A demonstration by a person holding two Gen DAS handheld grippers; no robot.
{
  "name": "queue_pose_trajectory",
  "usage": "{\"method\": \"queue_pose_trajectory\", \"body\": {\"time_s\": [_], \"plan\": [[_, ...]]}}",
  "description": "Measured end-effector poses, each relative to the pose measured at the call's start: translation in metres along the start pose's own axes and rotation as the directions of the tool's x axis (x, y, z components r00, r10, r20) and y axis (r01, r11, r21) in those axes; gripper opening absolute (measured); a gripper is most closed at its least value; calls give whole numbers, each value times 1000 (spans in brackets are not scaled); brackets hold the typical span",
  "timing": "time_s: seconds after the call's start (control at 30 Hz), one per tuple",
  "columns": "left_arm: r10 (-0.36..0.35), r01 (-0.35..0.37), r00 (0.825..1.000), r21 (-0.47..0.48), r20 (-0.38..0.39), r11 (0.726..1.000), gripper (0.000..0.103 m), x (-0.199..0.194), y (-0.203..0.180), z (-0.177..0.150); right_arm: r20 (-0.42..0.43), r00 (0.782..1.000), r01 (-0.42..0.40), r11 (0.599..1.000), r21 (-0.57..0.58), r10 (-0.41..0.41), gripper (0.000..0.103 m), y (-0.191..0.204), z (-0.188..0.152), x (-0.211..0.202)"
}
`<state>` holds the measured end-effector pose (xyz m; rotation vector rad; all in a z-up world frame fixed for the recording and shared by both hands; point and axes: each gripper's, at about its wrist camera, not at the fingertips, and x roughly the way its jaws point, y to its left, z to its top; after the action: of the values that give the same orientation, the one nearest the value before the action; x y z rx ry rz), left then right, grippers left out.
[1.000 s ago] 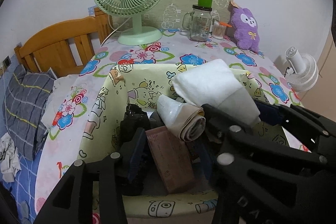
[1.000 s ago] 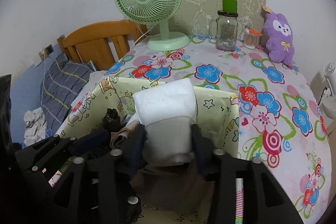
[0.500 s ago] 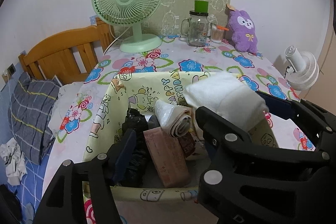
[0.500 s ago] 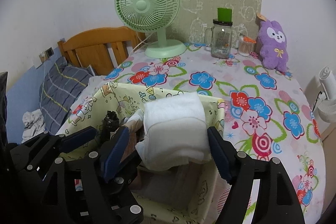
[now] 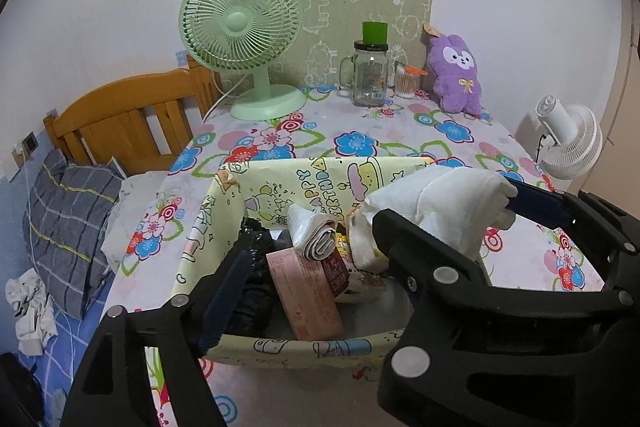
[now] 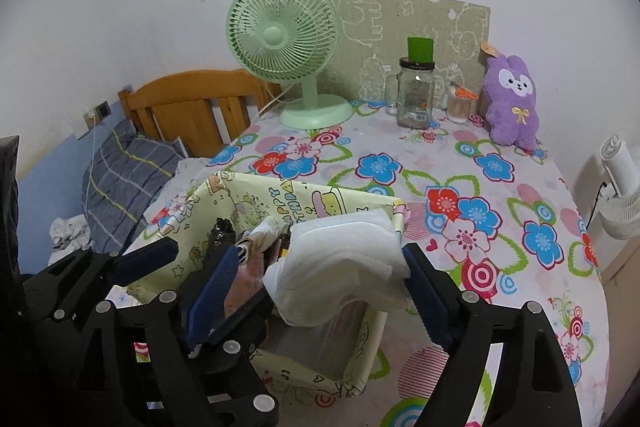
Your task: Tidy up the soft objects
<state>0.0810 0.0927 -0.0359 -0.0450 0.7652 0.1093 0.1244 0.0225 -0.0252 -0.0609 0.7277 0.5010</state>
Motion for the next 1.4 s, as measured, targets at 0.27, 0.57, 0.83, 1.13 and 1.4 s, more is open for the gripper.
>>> {"method": "queue_pose_trajectory", "body": {"time_s": [0.27, 0.57, 0.83, 1.13, 1.4], "plan": [[49, -49, 999, -22, -2, 999, 88, 0, 10, 1, 8, 999, -32, 999, -29, 32, 92, 8, 6, 5], [44, -44, 999, -18, -6, 999, 98, 1, 15, 0, 55, 998, 28, 997, -77, -24, 103, 15, 9, 2], [46, -46, 999, -14, 4, 999, 99, -8, 10, -3, 64, 997, 39, 996, -76, -34, 103, 11, 5, -7], [17, -17, 999, 11, 46, 1000, 99, -26, -15, 0, 96, 991, 98, 994, -52, -93, 103, -4, 2, -38], [-18, 15, 996, 38, 87, 999, 99, -46, -40, 2, 138, 980, 149, 989, -7, -146, 103, -27, -5, -74]]}}
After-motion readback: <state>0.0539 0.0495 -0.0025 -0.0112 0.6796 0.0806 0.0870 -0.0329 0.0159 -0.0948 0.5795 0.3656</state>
